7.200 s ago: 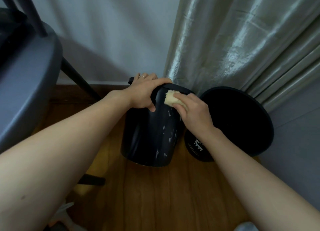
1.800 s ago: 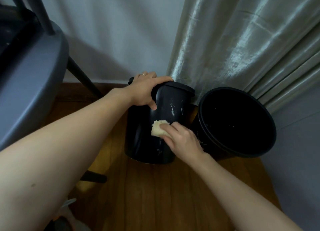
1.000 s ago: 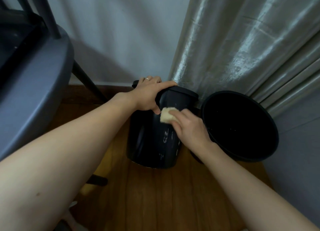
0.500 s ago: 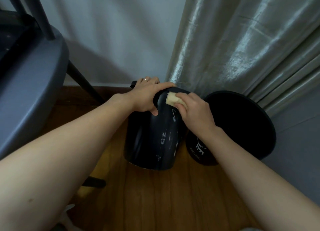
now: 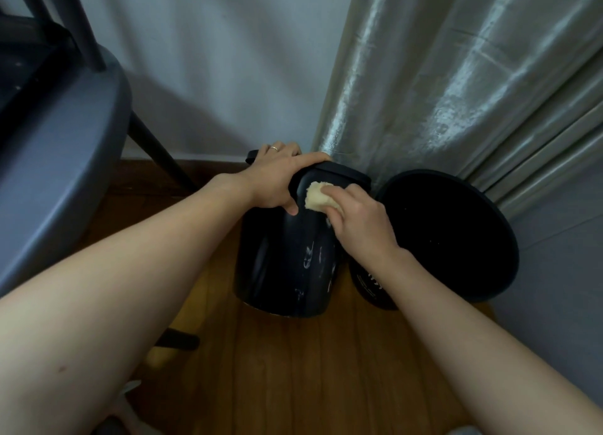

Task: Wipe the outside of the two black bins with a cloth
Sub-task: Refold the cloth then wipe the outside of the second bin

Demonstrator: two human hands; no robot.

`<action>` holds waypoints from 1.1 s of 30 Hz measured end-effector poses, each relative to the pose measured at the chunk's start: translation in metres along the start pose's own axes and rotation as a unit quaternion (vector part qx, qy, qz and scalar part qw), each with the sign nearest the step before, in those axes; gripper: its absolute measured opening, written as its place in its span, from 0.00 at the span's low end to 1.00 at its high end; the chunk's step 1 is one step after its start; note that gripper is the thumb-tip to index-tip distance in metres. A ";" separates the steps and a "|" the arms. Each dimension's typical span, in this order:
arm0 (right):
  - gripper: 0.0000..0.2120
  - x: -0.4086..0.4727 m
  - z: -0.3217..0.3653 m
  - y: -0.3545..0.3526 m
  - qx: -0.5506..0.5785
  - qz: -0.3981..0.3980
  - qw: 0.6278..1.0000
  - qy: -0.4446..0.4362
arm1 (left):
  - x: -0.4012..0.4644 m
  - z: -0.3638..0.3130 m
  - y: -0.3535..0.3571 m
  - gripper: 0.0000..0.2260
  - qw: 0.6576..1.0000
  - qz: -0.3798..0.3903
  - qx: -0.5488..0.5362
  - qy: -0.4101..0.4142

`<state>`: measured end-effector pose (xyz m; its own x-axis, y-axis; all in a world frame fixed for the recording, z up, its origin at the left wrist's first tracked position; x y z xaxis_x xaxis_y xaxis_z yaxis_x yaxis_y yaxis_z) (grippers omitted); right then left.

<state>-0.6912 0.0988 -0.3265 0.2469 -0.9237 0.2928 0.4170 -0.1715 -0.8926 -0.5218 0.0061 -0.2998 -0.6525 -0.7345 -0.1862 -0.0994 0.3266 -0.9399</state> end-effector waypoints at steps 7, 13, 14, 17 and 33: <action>0.13 -0.057 0.004 0.030 -0.013 0.100 0.986 -0.131 | 0.000 0.000 -0.002 0.48 1.000 0.001 -0.003 -0.004; 0.15 -0.035 0.003 0.020 0.008 0.032 0.999 -0.036 | 0.000 0.002 -0.002 0.48 1.000 -0.004 -0.017 -0.007; 0.15 -0.033 0.003 0.019 0.011 0.023 0.999 -0.020 | -0.001 0.002 -0.002 0.48 1.000 -0.005 -0.019 -0.006; 0.15 -0.041 0.007 0.023 0.016 0.030 0.999 -0.033 | -0.001 0.002 -0.002 0.48 1.000 -0.010 -0.023 -0.002; 0.13 -0.062 0.012 0.039 0.010 0.059 0.994 -0.090 | 0.001 0.006 0.001 0.48 1.000 -0.016 -0.007 -0.008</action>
<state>-0.6799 0.1532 -0.3756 0.4475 -0.8600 0.2451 0.3927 -0.0573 -0.9179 -0.5184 0.0021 -0.3023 -0.6366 -0.7542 -0.1610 -0.1312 0.3116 -0.9411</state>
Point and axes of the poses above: each hand's wrist, its own x-axis towards the middle knuckle, its own y-axis out of the palm, z = x × y, the point moved 2 cm from there along x, towards the middle knuckle, and after that the axes turned 8 degrees about z, right-handed, at the moved point
